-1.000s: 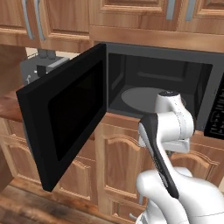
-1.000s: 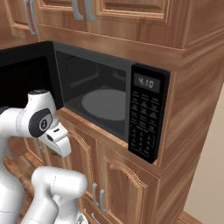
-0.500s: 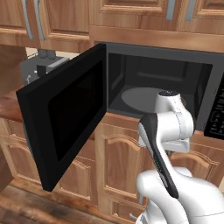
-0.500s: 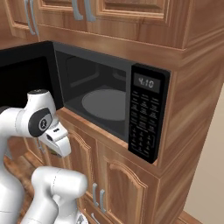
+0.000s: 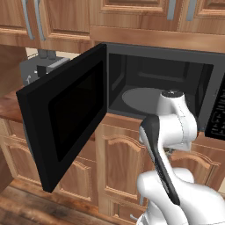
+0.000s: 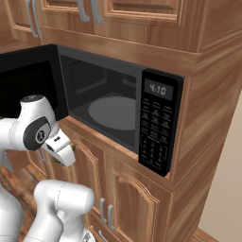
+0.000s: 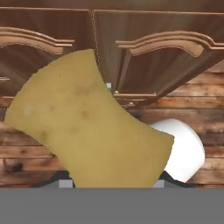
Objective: Place the sponge inside the microwave to prepare for sanitizing.
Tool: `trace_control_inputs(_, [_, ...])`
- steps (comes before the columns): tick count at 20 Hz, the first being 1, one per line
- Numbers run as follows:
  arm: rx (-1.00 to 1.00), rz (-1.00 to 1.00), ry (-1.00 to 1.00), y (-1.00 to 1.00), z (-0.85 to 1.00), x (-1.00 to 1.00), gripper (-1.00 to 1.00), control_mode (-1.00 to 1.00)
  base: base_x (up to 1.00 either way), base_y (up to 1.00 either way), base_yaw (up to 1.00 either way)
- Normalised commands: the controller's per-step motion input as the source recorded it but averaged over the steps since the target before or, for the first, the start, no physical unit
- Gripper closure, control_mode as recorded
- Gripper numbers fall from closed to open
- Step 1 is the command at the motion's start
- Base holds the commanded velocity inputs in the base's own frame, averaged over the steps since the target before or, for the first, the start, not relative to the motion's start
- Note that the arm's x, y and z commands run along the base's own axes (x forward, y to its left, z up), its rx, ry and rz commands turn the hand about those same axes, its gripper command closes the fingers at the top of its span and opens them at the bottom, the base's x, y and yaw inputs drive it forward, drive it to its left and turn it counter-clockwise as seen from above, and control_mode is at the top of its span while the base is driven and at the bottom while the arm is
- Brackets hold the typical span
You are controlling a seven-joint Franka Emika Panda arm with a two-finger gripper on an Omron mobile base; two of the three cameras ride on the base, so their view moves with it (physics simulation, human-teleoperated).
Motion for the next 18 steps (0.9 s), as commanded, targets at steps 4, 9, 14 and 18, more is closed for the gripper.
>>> trace_control_inputs(4, [-0.12,0.01,-0.35,-0.01,0.64,-0.13,1.00,-1.00,0.00,0.00,0.00])
trace_control_inputs(9, [-0.13,0.00,-0.45,-0.04,0.58,-0.19,1.00,-1.00,0.00,0.00,0.00])
trace_control_inputs(14, [-0.16,0.00,-0.48,-0.03,0.70,0.05,1.00,-1.00,0.00,0.00,0.00])
trace_control_inputs(18, [-0.22,0.00,-0.27,0.00,0.44,0.33,1.00,-1.00,0.00,0.00,0.00])
